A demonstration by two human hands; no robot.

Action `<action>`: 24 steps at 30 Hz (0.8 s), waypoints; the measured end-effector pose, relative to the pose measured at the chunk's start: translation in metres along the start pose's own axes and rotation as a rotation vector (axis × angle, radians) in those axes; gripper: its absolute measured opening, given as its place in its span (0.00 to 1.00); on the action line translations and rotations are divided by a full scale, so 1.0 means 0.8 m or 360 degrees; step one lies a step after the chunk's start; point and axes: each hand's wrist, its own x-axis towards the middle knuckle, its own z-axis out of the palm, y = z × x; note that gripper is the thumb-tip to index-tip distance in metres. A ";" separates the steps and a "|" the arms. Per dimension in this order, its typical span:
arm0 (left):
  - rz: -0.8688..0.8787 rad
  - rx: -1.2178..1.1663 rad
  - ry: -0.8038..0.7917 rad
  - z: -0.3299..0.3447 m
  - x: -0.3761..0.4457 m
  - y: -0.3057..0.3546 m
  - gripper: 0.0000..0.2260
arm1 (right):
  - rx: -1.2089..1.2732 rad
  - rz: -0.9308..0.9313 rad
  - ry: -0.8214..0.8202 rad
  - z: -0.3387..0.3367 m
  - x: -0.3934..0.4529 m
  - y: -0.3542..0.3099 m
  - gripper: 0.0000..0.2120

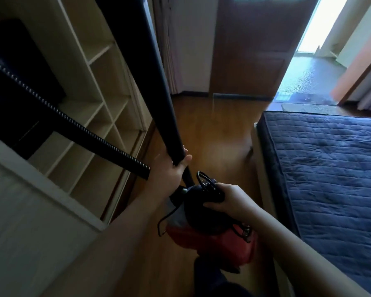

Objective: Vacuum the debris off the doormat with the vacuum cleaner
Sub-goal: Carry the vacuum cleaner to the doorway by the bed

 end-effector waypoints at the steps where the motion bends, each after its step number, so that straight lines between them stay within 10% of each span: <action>1: -0.0010 -0.0004 -0.0005 0.011 0.024 -0.002 0.05 | 0.0011 0.0012 0.0005 -0.011 0.020 0.007 0.22; 24: 0.0145 0.0166 -0.0322 0.256 0.486 -0.008 0.09 | -0.0026 0.0182 0.0121 -0.299 0.406 0.151 0.23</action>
